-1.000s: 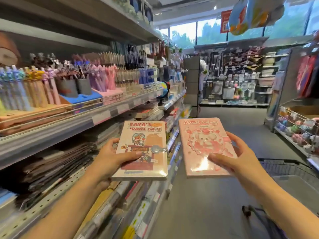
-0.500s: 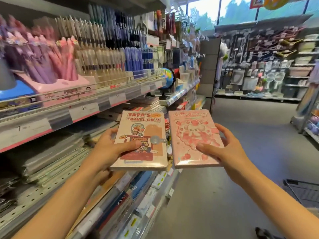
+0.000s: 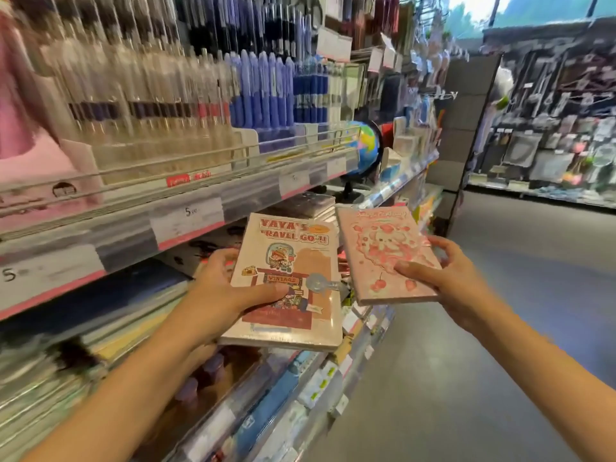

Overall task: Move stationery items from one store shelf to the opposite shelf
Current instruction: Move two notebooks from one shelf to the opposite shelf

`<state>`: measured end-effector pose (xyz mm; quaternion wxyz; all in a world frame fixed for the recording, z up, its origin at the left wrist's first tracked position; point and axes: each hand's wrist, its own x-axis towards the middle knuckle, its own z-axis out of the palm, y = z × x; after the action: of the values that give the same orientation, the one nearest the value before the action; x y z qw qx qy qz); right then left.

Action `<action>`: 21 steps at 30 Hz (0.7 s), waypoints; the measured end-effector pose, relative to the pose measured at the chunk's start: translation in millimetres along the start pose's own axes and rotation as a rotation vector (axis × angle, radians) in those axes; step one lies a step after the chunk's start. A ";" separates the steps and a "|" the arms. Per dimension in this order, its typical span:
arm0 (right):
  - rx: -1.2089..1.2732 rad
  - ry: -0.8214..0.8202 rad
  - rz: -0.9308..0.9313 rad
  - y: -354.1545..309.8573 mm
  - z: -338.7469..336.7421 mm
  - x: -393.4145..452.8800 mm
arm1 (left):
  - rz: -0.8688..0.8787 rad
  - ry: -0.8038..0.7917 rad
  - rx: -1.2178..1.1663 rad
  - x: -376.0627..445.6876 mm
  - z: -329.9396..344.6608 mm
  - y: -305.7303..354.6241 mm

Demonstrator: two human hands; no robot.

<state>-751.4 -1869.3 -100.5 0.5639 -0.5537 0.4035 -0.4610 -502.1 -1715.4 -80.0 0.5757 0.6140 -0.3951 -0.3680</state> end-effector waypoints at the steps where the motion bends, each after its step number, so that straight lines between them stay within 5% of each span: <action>1: -0.006 -0.012 0.013 2.4 0.2 15.6 | -0.007 0.011 0.001 6.0 3.3 -2.1; 14: -0.193 -0.377 0.010 7.7 20.2 216.7 | -0.125 0.209 0.015 64.2 64.0 -3.3; 21: -0.328 -0.505 -0.143 9.0 51.6 313.2 | -0.139 0.420 0.014 89.8 109.3 3.0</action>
<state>-622.9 -2159.4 -88.9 0.5154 -0.7615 0.2797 -0.2759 -563.9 -1842.6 -84.0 0.6144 0.7070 -0.2258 -0.2679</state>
